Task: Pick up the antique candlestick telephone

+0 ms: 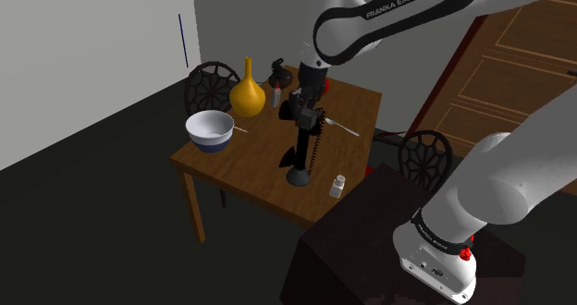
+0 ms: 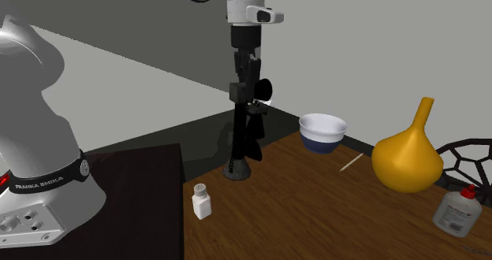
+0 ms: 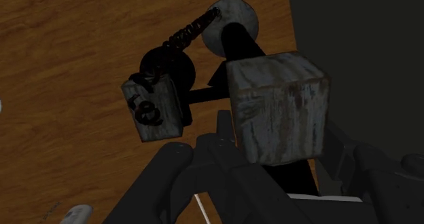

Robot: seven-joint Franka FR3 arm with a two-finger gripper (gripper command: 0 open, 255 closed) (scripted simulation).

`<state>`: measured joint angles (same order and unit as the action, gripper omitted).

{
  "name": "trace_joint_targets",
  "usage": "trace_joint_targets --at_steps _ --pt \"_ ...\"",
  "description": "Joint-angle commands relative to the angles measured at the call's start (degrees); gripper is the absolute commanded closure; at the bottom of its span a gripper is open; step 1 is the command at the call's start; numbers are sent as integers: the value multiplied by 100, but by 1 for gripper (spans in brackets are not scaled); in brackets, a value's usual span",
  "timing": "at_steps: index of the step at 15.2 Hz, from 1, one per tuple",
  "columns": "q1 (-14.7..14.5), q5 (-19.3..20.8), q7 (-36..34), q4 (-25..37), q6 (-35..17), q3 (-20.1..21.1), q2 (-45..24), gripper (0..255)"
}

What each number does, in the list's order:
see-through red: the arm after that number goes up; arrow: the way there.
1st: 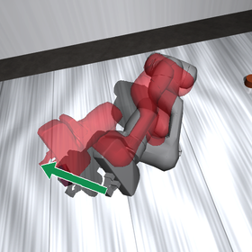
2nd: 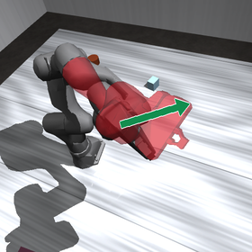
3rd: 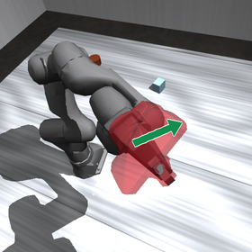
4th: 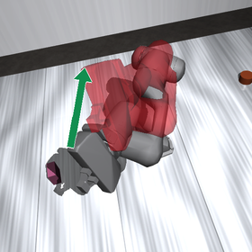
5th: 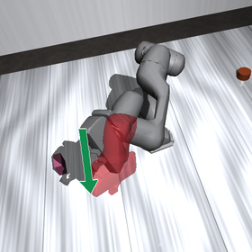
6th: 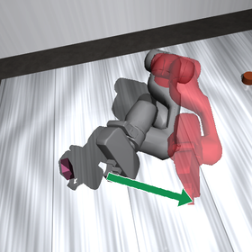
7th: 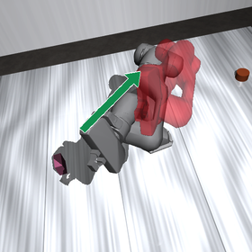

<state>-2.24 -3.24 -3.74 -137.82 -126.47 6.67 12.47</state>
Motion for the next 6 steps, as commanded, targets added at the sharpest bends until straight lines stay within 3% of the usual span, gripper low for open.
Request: trace_joint_targets --at_steps 1,6 --pt "7 0 14 107 174 -15 72 255" --pt "8 -2 15 257 432 -23 180 255"
